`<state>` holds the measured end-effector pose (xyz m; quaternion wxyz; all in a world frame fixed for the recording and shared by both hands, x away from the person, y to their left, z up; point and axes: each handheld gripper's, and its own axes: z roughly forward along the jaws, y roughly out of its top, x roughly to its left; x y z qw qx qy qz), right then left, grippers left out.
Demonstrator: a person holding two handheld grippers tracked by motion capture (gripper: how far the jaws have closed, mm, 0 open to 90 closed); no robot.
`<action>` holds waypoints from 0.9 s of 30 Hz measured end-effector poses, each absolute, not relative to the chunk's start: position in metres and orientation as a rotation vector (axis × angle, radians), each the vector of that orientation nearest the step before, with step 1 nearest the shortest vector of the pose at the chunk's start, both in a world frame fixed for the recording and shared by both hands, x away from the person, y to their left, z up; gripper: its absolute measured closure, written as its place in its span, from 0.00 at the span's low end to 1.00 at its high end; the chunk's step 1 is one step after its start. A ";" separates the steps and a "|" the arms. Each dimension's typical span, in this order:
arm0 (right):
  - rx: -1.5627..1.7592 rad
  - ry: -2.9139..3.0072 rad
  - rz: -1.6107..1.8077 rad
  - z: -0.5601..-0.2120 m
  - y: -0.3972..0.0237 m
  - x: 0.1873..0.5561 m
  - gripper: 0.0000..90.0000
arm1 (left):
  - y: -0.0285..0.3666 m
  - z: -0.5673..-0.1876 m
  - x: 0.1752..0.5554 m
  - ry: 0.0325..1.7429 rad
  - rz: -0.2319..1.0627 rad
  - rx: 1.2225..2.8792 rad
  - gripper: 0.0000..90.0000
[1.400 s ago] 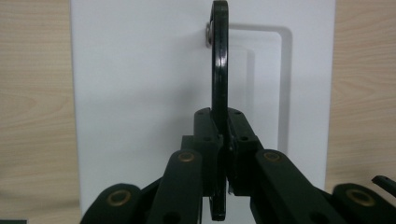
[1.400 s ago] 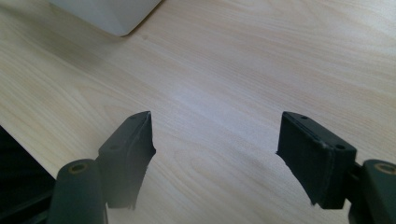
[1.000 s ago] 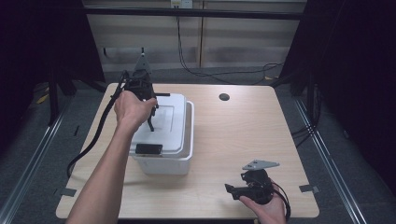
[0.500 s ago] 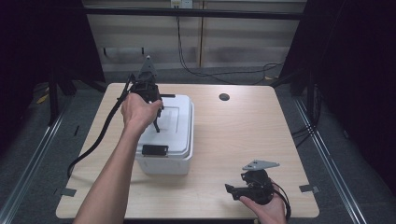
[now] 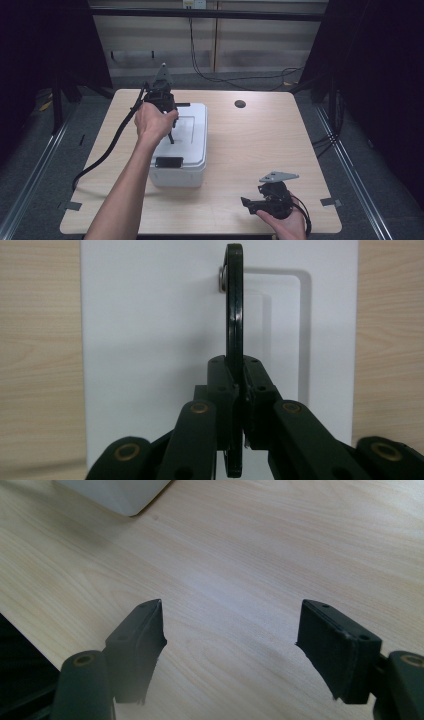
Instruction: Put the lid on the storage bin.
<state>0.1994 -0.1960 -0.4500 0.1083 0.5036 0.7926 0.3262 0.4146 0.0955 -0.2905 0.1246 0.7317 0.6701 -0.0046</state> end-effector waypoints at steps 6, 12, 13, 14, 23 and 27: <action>1.481 2.333 0.958 -0.450 -0.195 0.199 0.29 | 0.093 -0.292 0.414 1.942 -0.021 2.134 0.93; 1.480 2.333 0.957 -0.450 -0.196 0.199 0.29 | 0.092 -0.292 0.414 1.918 -0.030 2.142 0.92; 1.481 2.333 0.957 -0.450 -0.196 0.199 0.29 | 0.092 -0.292 0.415 1.918 -0.038 2.143 0.92; 1.480 2.333 0.957 -0.450 -0.196 0.199 0.29 | 0.092 -0.292 0.415 1.928 -0.033 2.135 0.92; 1.482 2.336 0.956 -0.450 -0.196 0.199 0.29 | 0.092 -0.292 0.416 1.918 -0.036 2.132 0.93; 1.485 2.335 0.954 -0.450 -0.196 0.200 0.29 | 0.091 -0.293 0.415 1.910 -0.041 2.138 0.93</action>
